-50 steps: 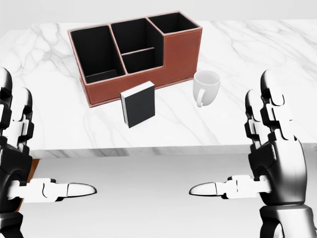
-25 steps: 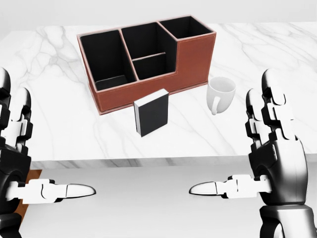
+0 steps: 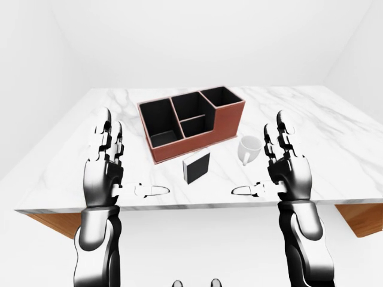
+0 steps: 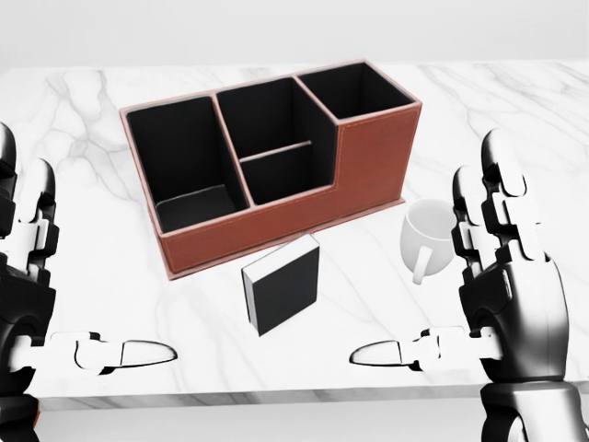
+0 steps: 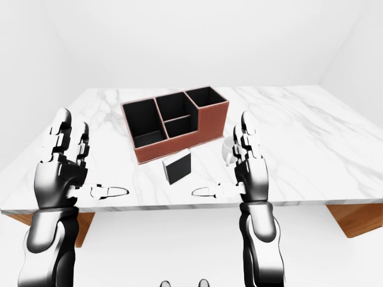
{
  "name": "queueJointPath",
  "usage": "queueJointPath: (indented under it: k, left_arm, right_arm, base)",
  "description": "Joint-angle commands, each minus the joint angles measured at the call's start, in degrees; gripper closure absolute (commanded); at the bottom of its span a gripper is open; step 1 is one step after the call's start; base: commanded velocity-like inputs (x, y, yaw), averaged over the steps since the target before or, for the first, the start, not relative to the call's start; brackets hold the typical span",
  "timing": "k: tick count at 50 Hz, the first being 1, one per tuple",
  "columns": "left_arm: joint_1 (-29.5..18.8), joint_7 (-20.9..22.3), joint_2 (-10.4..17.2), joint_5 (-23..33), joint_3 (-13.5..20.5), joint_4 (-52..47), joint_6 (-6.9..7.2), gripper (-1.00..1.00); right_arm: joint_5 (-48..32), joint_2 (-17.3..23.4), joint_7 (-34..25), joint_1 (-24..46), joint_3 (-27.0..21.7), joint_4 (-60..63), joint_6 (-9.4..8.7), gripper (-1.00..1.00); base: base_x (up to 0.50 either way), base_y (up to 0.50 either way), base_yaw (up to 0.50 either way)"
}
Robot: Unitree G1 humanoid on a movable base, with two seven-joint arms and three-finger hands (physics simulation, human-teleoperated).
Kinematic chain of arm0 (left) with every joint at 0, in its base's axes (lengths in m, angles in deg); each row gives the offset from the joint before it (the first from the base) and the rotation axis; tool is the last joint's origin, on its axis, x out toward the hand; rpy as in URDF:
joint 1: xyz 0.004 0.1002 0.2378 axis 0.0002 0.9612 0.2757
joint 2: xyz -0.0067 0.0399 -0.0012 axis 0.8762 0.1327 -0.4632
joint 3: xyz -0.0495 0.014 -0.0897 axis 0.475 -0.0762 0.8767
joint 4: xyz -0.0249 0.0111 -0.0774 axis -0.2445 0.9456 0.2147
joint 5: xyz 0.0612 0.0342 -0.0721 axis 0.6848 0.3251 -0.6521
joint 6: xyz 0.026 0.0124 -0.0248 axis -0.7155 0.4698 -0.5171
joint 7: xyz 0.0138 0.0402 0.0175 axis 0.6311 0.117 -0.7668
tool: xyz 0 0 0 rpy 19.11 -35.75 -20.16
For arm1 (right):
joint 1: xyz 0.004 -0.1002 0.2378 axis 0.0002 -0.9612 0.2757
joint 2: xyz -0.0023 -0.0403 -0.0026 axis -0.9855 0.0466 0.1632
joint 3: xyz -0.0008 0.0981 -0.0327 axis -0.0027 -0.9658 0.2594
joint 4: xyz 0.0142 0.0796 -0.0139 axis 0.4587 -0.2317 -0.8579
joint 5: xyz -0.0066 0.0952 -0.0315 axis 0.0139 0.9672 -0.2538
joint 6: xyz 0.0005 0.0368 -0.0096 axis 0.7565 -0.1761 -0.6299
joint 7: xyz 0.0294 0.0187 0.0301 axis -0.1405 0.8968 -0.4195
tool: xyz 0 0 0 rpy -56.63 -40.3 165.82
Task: Pick up the book and place it in the front compartment of the caddy.
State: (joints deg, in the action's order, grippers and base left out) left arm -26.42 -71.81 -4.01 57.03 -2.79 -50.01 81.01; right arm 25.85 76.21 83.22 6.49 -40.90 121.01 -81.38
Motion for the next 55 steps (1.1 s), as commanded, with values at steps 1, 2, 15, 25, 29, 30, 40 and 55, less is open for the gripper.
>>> queueJointPath:
  k: [1,2,15,25,29,30,40,55]
  left_arm:
    - [0.02,0.01,0.01,-0.07,0.09,-0.23,0.00,-1.00]
    - [0.18,0.03,-0.05,-0.01,-0.04,-0.24,0.00,-1.00]
    - [0.12,0.04,-0.06,0.08,-0.15,0.22,0.00,-1.00]
    - [0.08,0.07,-0.03,0.02,-0.05,-0.17,0.00,-1.00]
    - [0.06,0.05,-0.04,0.05,-0.11,-0.05,0.00,-1.00]
    - [0.17,0.07,-0.07,0.09,-0.21,-0.15,0.00,-1.00]
    - [0.21,0.11,-0.10,0.09,-0.18,0.00,0.00,-1.00]
    - [0.12,0.09,-0.05,0.06,-0.15,-0.09,0.00,-1.00]
  right_arm:
    - [-0.09,-0.02,-0.06,-0.07,0.08,-0.06,0.00,-1.00]
    - [-0.07,-0.04,-0.08,-0.11,0.06,-0.18,0.00,-1.00]
    - [-0.57,0.05,-0.28,-0.36,0.22,-0.75,0.00,-1.00]
    - [-0.59,0.01,0.20,0.37,0.00,-0.15,0.00,-1.00]
    - [-0.24,-0.04,0.20,0.39,-0.16,-0.20,0.00,-1.00]
    - [0.20,-0.01,-0.22,0.16,-0.07,0.33,0.00,-1.00]
    - [1.05,-0.04,-1.28,-0.53,0.15,1.29,0.00,-1.00]
    - [0.96,-0.12,-1.29,-0.72,0.39,0.66,0.00,-1.00]
  base:
    - [0.50,0.00,0.00]
    - [0.50,0.00,0.00]
    - [0.11,0.13,0.00]
    - [0.00,0.10,0.00]
    - [0.00,0.00,0.00]
    - [0.00,0.00,0.00]
    - [0.41,0.00,0.00]
    - [0.50,0.00,0.00]
